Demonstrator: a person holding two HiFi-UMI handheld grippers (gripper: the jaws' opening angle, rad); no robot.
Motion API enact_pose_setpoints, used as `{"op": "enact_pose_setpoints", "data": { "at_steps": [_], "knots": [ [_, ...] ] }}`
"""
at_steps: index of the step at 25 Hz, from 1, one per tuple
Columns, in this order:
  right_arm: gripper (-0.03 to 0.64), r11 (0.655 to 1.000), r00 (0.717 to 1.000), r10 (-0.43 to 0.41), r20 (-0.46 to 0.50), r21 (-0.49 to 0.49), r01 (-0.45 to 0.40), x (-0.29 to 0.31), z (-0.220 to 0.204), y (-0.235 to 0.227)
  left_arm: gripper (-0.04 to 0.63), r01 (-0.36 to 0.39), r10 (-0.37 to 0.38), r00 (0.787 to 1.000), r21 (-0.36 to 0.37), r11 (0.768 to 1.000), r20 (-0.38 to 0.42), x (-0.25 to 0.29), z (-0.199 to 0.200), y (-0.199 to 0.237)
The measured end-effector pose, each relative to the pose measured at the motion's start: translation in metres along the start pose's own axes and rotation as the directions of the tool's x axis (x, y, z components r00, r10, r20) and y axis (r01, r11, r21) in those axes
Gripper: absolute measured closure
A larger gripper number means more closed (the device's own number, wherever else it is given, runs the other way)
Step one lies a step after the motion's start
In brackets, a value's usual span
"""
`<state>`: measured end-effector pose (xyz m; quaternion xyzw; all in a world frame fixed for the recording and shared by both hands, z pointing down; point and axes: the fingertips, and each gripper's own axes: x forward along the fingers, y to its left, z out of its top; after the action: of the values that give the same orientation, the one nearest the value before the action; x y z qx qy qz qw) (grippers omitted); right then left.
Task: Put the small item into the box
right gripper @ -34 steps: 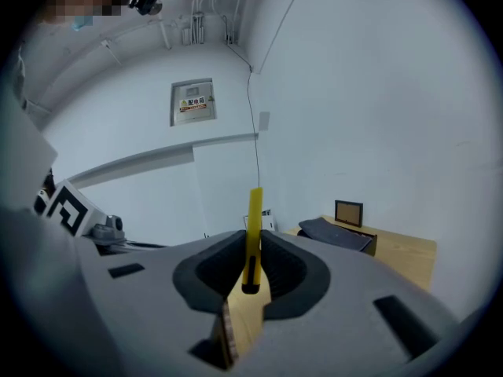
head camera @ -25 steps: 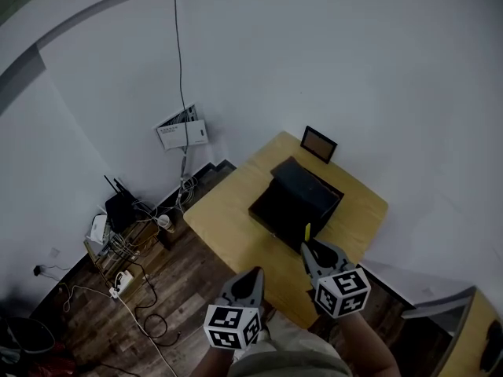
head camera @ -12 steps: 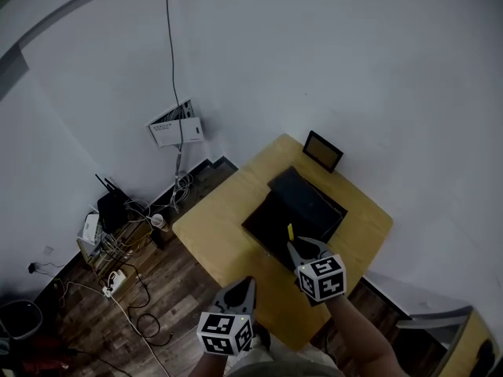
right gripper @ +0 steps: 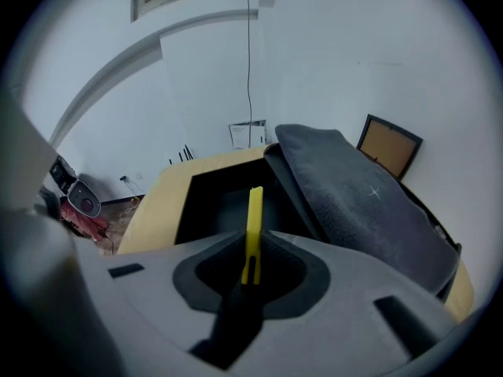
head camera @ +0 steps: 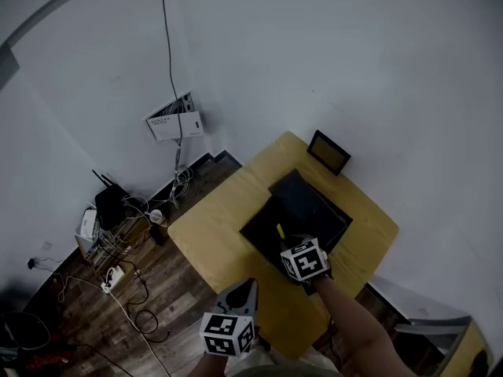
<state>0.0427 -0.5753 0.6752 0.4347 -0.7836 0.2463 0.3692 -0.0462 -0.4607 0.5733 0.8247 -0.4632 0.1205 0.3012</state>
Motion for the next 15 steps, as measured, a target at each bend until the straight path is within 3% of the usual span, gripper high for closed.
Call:
{"op": "enact_pose_setpoints", "data": {
  "at_steps": [6,15],
  "knots": [
    [0.571,0.999,0.991,0.029,-0.131,-0.035,-0.034,0.028,-0.010,0.003,0.592,0.009,-0.009,1.000,-0.006,1.000,-0.009,0.007,0.001,-0.003],
    [0.571,0.998,0.991,0.014,-0.134,-0.060,-0.023,0.039,-0.016,0.001,0.592,0.007,-0.007,1.000,-0.016,1.000,-0.002,0.007,0.001,-0.002]
  ]
}}
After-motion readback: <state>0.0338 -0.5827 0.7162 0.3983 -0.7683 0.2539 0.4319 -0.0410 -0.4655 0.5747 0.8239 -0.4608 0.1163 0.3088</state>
